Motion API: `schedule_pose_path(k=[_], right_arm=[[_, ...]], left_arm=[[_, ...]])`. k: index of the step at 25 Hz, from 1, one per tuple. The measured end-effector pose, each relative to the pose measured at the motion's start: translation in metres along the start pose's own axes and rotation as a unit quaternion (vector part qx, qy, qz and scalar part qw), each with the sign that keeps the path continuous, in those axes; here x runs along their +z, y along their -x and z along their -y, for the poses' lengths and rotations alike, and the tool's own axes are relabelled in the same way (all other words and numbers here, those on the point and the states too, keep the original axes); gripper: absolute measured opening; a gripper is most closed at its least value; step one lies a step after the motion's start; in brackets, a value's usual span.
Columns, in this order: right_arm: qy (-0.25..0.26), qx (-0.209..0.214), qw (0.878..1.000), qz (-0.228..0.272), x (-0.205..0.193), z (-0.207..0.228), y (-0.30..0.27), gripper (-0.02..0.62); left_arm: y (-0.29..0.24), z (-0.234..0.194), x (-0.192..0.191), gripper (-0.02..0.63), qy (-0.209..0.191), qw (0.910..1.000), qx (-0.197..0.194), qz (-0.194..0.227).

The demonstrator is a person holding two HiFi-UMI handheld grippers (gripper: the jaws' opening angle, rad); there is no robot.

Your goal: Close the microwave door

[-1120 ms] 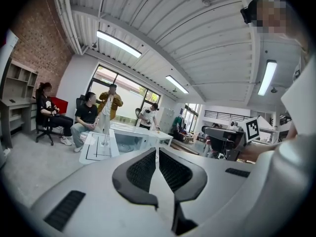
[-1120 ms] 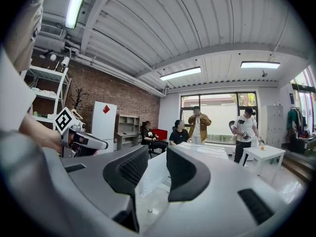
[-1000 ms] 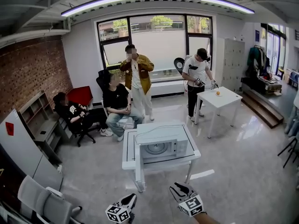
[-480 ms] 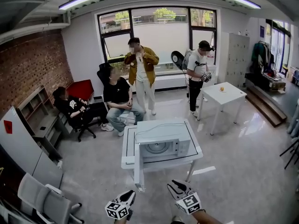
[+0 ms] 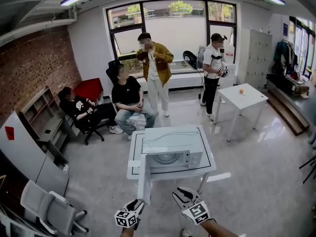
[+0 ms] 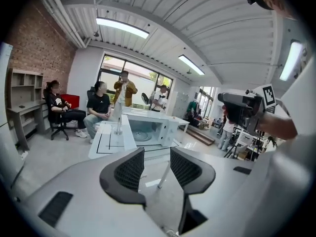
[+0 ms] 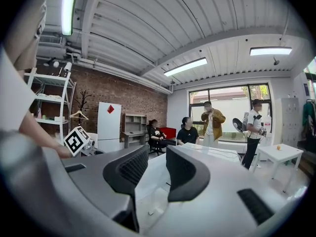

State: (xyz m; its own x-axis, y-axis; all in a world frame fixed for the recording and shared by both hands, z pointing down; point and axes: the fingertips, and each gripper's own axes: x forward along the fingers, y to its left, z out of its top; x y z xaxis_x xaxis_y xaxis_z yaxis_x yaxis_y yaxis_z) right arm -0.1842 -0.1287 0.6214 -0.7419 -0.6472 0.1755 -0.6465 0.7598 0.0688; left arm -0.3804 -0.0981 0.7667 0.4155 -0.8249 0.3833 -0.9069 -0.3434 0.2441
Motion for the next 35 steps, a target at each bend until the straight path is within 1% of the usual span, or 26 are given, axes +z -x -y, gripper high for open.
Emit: schedule_pose_path(k=[4,9,13,19,21,24,26,28,35], right_arm=[[0.004,0.017,1.0,0.003,0.005,0.016,-0.01,0.104],[0.002,0.031,1.0,0.003,0.0,0.031,-0.02,0.104],[0.003,0.035,0.999,0.003,-0.004,0.043,-0.023,0.104],[0.002,0.037,0.999,0.004,-0.009,0.063,-0.027,0.104],[0.0,0.04,0.999,0.005,-0.006,0.066,-0.027,0.104],[-0.002,0.048,0.999,0.006,-0.002,0.069,-0.025,0.104],[-0.004,0.051,0.999,0.006,-0.007,0.072,-0.023,0.104],[-0.008,0.052,0.999,0.004,-0.014,0.076,-0.022,0.104],[-0.007,0.056,0.998,0.01,-0.013,0.089,-0.023,0.104]], left_arm=[[-0.021,-0.018,-0.006,0.193,-0.002,0.9992,0.034,-0.021],[-0.04,-0.03,-0.011,0.198,0.009,0.998,0.05,-0.038],[-0.046,-0.027,-0.015,0.198,0.018,0.9974,0.052,-0.046],[-0.051,-0.021,-0.016,0.196,0.021,0.9977,0.05,-0.041],[-0.053,-0.018,-0.015,0.196,0.019,0.9974,0.057,-0.041],[-0.053,-0.018,-0.012,0.196,0.029,0.9966,0.069,-0.034],[-0.055,-0.013,-0.012,0.196,0.033,0.9965,0.068,-0.035],[-0.06,-0.005,-0.013,0.196,0.03,0.9968,0.063,-0.039],[-0.079,0.019,-0.01,0.196,0.009,0.9972,0.051,-0.054]])
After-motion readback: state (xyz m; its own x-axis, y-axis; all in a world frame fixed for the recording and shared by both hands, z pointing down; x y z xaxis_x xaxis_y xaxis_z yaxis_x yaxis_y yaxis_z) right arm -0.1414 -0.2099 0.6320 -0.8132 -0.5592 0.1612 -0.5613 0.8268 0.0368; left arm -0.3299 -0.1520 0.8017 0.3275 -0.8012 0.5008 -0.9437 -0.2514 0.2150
